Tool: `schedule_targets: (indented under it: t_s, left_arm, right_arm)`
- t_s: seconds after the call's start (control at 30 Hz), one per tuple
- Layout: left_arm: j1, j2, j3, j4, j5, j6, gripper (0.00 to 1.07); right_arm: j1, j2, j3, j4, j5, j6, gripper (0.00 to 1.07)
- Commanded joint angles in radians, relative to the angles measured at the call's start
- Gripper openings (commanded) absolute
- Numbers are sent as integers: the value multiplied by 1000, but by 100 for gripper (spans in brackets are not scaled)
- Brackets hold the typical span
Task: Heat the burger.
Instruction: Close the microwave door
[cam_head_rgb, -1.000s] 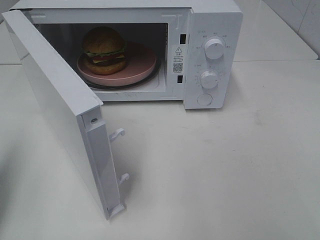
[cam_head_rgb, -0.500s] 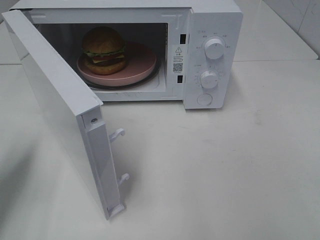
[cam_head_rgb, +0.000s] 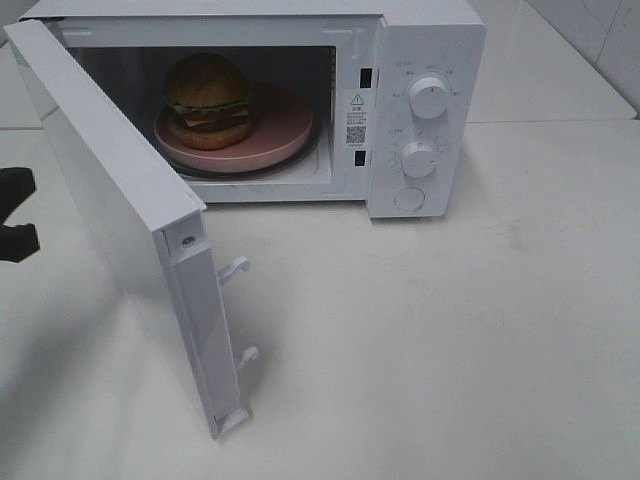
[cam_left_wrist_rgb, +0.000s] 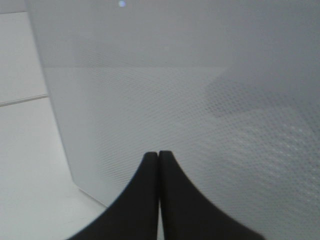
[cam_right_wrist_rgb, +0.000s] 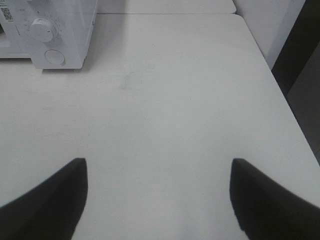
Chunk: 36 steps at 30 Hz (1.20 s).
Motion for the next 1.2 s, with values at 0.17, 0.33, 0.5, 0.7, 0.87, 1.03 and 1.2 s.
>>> schedule_targets:
  t_s: [0.17,0.33,0.5,0.7,0.87,1.03,1.2]
  left_arm:
    - [-124,77,-48,-135,-46,46,0]
    - [-204,124,-89,-205,-46,51,0]
    - [-244,158,-134,-248,-44,50,0]
    - [-326,181,-189,-380,-16,92,0]
    - [-402,210,-257,-514,37,182,0]
    - [-460,251,-328,-620,57,234,0]
    - [-491,298,-407,-654,74,234,0]
  right_arm:
    - [-5,-30,2,-4,-10,-10,76]
    - [-5,-30,2,-4,-10,-10,76]
    - [-5,-30,2,-4,-10,-10,76]
    - [-5,-30,2,-4,-10,-10,76]
    - [-5,-30,2,-4,-10,-10,76]
    - [-5,-30,2,-4,-10,-10,76]
    - [-5,-30,2,-4,-10,-10,76]
